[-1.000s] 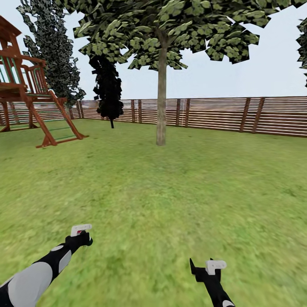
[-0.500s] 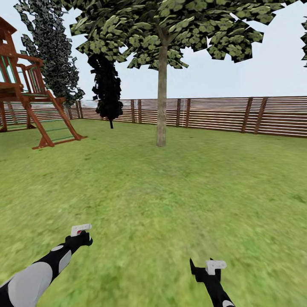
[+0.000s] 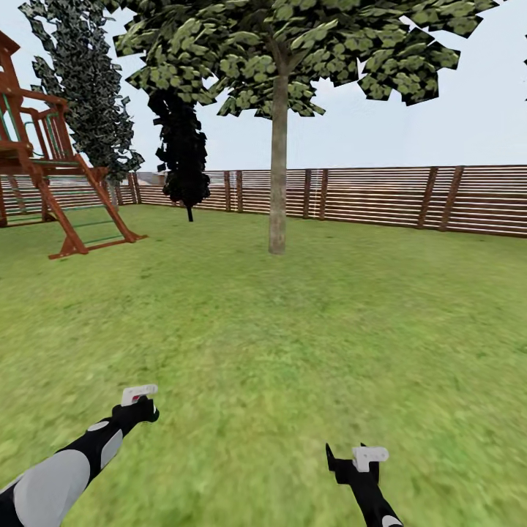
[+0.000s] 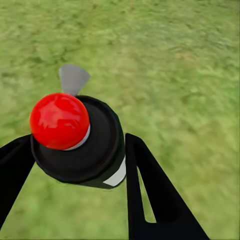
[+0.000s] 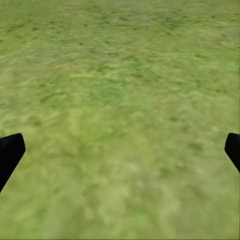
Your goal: In the garden, pick up the pesticide atomizer on the floor and spray pesticide onto both trees until each tree trunk is fully covered.
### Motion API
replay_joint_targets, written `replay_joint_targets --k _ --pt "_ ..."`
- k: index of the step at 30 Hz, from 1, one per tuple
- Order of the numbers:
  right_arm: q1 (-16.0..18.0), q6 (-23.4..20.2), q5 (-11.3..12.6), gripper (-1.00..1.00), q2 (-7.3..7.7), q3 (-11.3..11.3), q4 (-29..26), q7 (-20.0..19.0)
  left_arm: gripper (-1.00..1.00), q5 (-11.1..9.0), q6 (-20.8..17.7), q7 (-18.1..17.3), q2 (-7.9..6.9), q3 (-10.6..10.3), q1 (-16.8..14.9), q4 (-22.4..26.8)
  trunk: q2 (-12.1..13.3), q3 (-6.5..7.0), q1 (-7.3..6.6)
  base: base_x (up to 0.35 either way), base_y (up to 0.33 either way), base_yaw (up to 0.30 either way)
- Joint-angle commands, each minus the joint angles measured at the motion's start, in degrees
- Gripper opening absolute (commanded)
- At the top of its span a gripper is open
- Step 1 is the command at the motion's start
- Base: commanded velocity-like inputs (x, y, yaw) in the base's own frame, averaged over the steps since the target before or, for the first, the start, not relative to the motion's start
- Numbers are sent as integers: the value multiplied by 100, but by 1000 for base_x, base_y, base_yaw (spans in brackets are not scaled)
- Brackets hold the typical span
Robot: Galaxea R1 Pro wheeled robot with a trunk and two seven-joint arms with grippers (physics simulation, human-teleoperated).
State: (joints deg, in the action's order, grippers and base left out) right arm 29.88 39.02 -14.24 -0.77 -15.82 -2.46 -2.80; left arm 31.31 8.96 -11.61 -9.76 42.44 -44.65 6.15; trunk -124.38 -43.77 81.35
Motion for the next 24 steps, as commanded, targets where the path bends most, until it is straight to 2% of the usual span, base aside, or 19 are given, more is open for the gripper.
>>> replay_joint_targets --k 1,24 --pt "0 0 0 100 -1 0 0 -1 -100 -2 0 1 0 1 0 1 0 0 0 338 0 0" --pt "0 0 0 100 -1 0 0 0 -100 -2 0 1 0 1 -3 1 0 0 0 338 0 0"
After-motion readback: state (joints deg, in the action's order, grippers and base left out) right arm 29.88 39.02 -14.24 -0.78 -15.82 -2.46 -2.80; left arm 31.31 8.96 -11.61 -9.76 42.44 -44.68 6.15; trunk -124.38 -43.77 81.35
